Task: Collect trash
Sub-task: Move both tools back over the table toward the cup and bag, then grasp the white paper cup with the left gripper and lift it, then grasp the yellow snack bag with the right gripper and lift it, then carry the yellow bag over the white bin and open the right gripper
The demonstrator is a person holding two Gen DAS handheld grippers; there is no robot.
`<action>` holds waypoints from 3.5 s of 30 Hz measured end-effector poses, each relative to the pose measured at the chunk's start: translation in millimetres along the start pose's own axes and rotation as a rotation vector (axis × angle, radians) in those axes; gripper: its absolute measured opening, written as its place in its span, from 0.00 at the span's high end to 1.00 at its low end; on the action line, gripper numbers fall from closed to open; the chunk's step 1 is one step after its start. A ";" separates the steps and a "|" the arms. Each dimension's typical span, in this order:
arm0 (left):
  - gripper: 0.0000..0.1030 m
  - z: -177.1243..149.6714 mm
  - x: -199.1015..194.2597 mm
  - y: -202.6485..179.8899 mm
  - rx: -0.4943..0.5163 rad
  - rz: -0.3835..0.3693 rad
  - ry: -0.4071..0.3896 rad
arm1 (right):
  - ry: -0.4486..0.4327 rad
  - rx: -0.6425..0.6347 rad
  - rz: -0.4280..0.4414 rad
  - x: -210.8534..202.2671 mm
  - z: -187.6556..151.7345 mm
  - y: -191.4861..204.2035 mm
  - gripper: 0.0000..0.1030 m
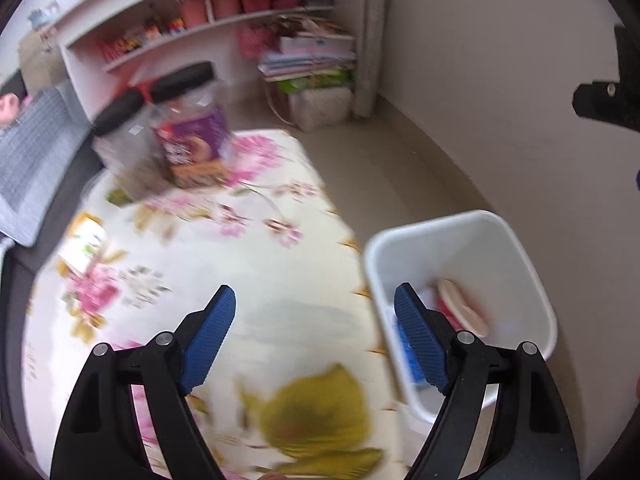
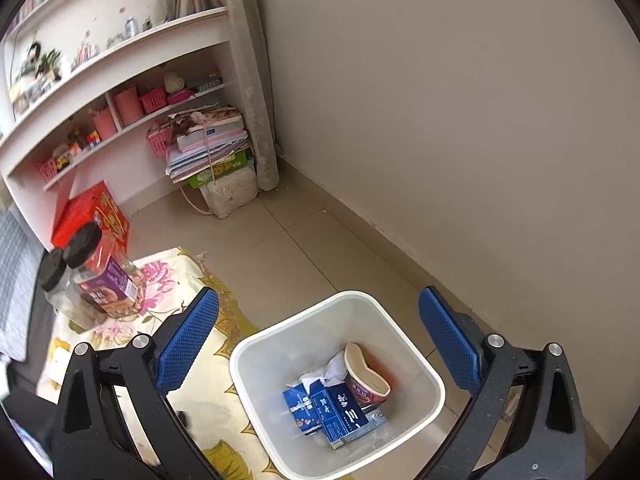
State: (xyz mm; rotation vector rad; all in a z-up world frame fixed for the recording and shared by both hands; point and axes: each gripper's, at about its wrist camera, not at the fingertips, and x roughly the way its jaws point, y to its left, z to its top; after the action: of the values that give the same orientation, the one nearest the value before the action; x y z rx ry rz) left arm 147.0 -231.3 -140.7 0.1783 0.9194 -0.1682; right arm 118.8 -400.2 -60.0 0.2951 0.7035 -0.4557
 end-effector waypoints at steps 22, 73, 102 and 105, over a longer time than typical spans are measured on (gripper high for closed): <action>0.23 9.9 54.5 193.8 -0.058 0.335 0.065 | 0.055 -0.356 0.020 23.6 -68.0 173.6 0.07; 0.50 -55.1 -105.2 465.4 -0.569 0.196 -0.059 | 0.629 -0.123 0.302 110.8 -170.0 536.5 0.07; 0.50 -76.1 -121.7 466.2 -0.623 0.231 -0.052 | 0.420 -0.386 0.427 46.8 -165.6 424.8 0.99; 0.50 -71.6 -130.5 445.9 -0.600 0.228 -0.067 | 0.375 -0.409 0.448 22.1 -160.7 400.6 0.99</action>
State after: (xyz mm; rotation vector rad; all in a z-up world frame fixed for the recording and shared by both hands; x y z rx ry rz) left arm 112.0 227.1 -42.7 -0.2781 0.8396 0.3118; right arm 243.4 4.0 -148.7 0.1431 1.0436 0.1800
